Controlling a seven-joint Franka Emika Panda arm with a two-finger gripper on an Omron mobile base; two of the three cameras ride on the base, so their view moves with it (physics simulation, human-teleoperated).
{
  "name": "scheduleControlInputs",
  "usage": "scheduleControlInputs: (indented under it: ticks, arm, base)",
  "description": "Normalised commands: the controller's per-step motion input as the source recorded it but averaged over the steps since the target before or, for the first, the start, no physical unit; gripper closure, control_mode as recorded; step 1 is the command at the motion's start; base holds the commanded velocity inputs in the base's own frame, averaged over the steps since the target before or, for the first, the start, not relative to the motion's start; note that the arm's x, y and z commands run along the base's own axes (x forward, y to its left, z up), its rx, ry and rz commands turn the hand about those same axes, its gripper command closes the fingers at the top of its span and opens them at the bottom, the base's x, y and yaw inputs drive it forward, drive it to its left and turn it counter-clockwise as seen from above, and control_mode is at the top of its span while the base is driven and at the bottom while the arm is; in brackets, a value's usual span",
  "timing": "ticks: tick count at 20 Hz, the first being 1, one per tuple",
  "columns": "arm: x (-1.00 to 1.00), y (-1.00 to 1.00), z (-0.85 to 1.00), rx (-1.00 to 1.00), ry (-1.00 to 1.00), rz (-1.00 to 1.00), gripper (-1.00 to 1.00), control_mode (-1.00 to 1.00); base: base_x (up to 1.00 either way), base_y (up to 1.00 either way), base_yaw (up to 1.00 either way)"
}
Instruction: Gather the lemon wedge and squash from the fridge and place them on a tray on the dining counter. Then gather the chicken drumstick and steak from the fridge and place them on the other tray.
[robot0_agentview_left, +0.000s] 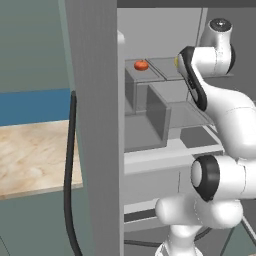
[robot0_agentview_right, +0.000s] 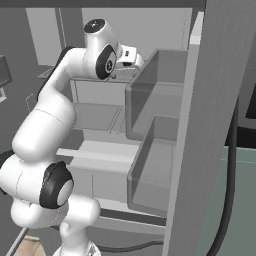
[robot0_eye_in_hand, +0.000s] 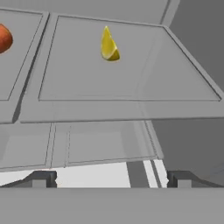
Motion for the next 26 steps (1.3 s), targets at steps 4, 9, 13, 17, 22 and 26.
scheduleControlInputs:
  ticks: [4, 9, 13, 17, 22, 26]
  arm:
    - [0.64, -0.08, 0.0, 0.0, 0.0, 0.07, -1.0, -1.0]
    - [0.6, 0.0, 0.0, 0.0, 0.02, 0.02, -1.0, -1.0]
    - [0.49, 0.0, 0.0, 0.0, 0.03, 0.01, -1.0, -1.0]
    - [0.53, 0.0, -0.01, 0.0, 0.03, 0.0, -1.0, -1.0]
    - [0.4, 0.0, -0.11, -0.01, 0.01, 0.0, -1.0, -1.0]
    - [0.35, -0.07, -0.13, -0.01, 0.01, 0.0, -1.0, -1.0]
  base:
    - [0.0, 0.0, 0.0]
    - [0.0, 0.0, 0.0]
    - [0.0, 0.0, 0.0]
    - [0.0, 0.0, 0.0]
    - [0.0, 0.0, 0.0]
    - [0.0, 0.0, 0.0]
